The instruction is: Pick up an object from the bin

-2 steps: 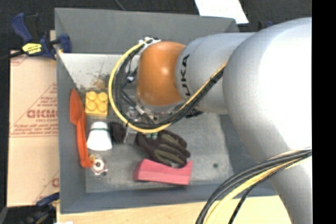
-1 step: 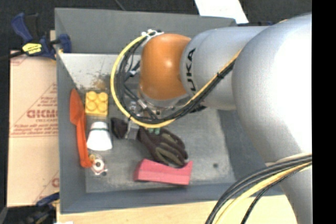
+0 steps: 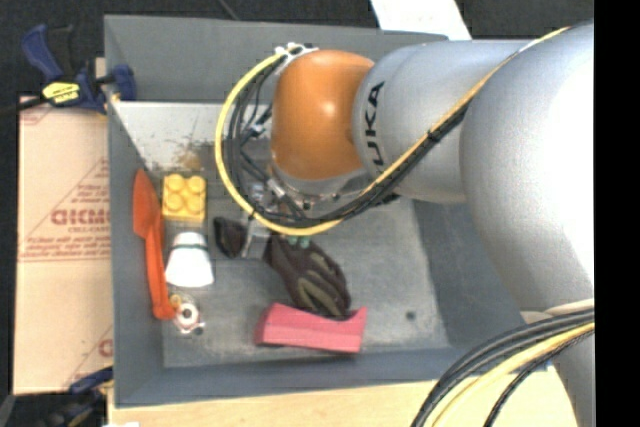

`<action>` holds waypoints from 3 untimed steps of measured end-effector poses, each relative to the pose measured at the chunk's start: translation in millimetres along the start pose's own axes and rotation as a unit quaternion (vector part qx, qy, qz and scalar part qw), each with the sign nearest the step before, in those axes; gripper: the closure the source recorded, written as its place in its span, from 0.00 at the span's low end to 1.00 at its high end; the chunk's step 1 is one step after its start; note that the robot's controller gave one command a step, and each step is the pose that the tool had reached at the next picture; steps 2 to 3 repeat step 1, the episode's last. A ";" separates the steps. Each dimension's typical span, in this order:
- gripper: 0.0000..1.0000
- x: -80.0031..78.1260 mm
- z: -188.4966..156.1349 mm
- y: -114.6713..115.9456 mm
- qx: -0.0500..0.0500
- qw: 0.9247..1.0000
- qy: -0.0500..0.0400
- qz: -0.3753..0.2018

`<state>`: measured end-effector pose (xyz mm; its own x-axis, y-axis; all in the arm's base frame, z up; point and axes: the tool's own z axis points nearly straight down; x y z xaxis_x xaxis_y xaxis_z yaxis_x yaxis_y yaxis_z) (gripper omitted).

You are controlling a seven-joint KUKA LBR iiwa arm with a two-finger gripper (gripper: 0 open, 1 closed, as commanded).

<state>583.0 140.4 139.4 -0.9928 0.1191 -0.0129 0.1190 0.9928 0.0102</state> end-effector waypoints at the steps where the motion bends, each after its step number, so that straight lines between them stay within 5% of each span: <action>1: 1.00 -0.9 -29.4 0.2 0.000 1.000 -0.001 0.000; 3: 1.00 -0.9 -29.4 0.2 0.000 1.000 -0.001 0.000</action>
Offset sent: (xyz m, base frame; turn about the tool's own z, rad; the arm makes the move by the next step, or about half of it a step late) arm 0.0004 -0.0001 0.0321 0.0001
